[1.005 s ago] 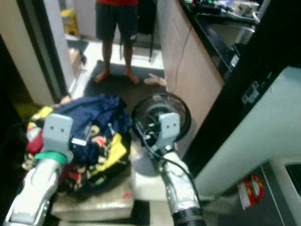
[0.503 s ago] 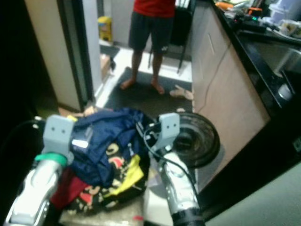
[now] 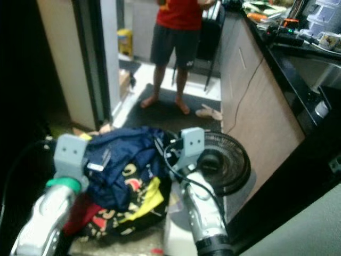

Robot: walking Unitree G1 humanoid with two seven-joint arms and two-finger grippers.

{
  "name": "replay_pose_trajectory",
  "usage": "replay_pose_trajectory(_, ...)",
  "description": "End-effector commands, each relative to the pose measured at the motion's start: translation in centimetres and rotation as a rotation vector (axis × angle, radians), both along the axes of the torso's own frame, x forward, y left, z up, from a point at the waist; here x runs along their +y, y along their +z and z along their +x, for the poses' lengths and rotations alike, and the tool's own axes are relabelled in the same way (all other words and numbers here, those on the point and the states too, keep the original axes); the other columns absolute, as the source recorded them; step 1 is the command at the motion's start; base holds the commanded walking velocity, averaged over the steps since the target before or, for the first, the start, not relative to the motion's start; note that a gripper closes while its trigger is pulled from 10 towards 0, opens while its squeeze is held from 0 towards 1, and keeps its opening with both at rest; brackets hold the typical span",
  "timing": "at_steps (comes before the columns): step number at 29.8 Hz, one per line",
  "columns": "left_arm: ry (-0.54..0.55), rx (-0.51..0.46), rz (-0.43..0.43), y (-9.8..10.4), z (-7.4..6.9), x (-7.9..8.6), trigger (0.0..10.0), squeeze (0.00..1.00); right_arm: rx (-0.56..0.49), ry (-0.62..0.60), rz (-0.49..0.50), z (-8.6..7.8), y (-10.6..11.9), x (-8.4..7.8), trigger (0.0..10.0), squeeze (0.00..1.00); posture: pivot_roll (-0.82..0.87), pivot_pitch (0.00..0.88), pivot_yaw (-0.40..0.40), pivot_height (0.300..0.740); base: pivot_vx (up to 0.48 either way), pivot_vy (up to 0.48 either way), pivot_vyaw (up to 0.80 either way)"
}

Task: Clothes washing

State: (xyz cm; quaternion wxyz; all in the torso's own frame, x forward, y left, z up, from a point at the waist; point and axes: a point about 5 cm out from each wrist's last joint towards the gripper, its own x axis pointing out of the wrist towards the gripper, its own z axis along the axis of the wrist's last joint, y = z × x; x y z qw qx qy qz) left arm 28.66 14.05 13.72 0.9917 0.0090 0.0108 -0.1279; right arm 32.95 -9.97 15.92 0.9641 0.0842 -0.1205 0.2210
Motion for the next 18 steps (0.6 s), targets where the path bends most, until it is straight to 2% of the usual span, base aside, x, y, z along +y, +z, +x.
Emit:
replay_pose_trajectory(1, -0.068, 0.033, -0.025, -0.3, -0.4, -0.7, 10.0, 0.0, 0.009, -0.01, -0.003, -0.1, -0.4, -0.4, 10.0, 0.0, 0.06, 0.036, -0.04, 0.74, 0.0, 0.0, 0.0)
replay_pose_trajectory(6, -0.123, 0.07, 0.038, -1.6, -1.1, -1.5, 10.0, 0.0, 0.018, -0.015, -0.006, -0.2, -0.7, -0.5, 10.0, 0.0, 0.06, 0.038, -0.04, 0.74, 0.0, 0.0, 0.0)
replay_pose_trajectory(12, -0.124, 0.071, 0.053, -1.8, -1.1, -1.7, 10.0, 0.0, 0.022, -0.016, -0.008, -0.2, -0.8, -0.6, 10.0, 0.0, 0.06, 0.04, -0.041, 0.74, 0.0, 0.0, 0.0)
replay_pose_trajectory(13, -0.113, 0.038, 0.09, -1.5, -0.8, -1.9, 10.0, 0.0, 0.024, -0.017, -0.01, -0.2, -0.9, -0.6, 10.0, 0.0, 0.06, 0.042, -0.044, 0.74, 0.0, 0.0, 0.0)
replay_pose_trajectory(14, -0.098, -0.031, 0.175, -0.9, 0.0, -2.4, 10.0, 0.0, 0.027, -0.015, -0.012, -0.2, -0.9, -0.5, 10.0, 0.0, 0.06, 0.047, -0.048, 0.74, 0.0, 0.0, 0.0)
replay_pose_trajectory(15, -0.098, -0.031, 0.175, -0.9, 0.0, -2.4, 10.0, 0.0, 0.027, -0.015, -0.012, -0.2, -0.9, -0.5, 10.0, 0.0, 0.06, 0.047, -0.048, 0.74, 0.0, 0.0, 0.0)
replay_pose_trajectory(16, -0.091, -0.12, 0.299, 0.2, 1.4, -3.3, 10.0, 0.0, 0.031, -0.011, -0.015, -0.1, -1.0, -0.4, 10.0, 0.0, 0.07, 0.052, -0.05, 0.74, 0.0, 0.0, 0.0)
replay_pose_trajectory(17, -0.091, -0.12, 0.299, 0.2, 1.4, -3.3, 10.0, 0.0, 0.031, -0.011, -0.015, -0.1, -1.0, -0.4, 10.0, 0.0, 0.07, 0.052, -0.05, 0.74, 0.0, 0.0, 0.0)
replay_pose_trajectory(18, -0.095, -0.146, 0.339, 0.7, 2.2, -3.7, 10.0, 0.0, 0.033, -0.006, -0.016, -0.1, -1.0, -0.3, 10.0, 0.0, 0.06, 0.065, -0.051, 0.74, 0.0, 0.0, 0.0)
